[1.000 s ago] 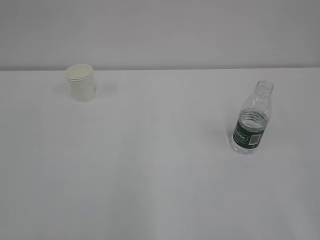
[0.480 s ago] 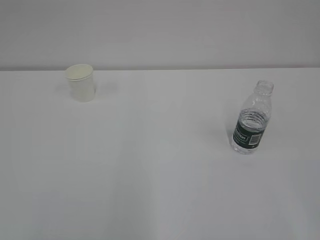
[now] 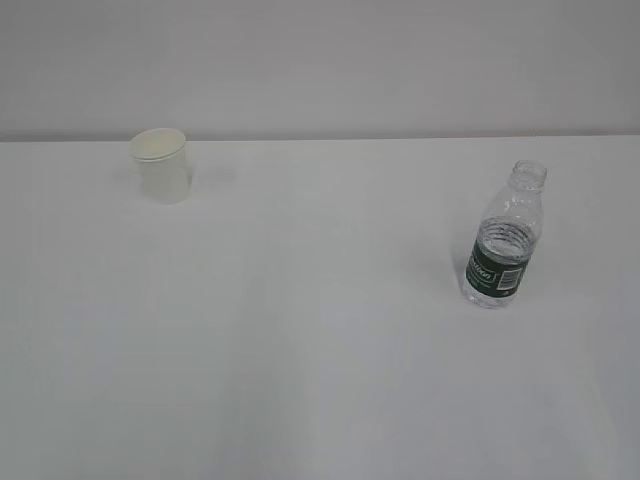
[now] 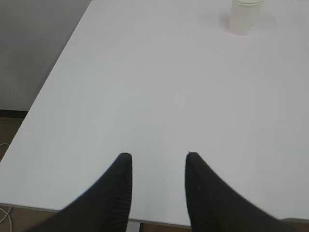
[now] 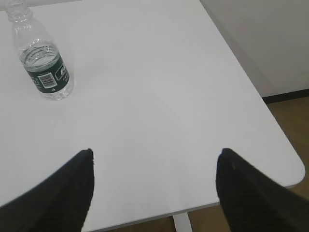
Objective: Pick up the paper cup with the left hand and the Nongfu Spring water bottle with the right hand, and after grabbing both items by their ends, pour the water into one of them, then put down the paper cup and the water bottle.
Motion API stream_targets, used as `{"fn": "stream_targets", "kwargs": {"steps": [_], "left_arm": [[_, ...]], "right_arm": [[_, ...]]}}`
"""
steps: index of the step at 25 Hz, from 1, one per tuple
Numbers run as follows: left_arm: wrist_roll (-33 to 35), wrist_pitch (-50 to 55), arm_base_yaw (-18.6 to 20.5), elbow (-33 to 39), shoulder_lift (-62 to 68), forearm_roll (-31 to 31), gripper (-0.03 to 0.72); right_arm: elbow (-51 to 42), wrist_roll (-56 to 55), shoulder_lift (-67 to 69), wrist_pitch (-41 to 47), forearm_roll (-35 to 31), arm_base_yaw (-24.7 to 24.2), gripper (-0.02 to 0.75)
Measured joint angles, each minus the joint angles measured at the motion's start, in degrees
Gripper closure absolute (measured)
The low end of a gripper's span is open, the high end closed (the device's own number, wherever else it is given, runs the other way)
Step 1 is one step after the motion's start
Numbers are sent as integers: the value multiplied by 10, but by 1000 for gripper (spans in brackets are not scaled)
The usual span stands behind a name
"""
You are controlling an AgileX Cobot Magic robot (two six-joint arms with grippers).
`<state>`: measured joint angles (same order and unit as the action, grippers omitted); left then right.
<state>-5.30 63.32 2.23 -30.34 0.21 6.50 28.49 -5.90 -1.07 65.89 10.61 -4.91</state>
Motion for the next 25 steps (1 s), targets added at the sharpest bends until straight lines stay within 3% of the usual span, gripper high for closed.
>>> {"fn": "stream_targets", "kwargs": {"steps": [17,25], "left_arm": [[0,0,-1,0,0,-2,445],[0,-5,-46,0,25,-2,446]], "right_arm": [[0,0,0,0,0,0,151],[0,-8,0,-6,-19,0,151]]}}
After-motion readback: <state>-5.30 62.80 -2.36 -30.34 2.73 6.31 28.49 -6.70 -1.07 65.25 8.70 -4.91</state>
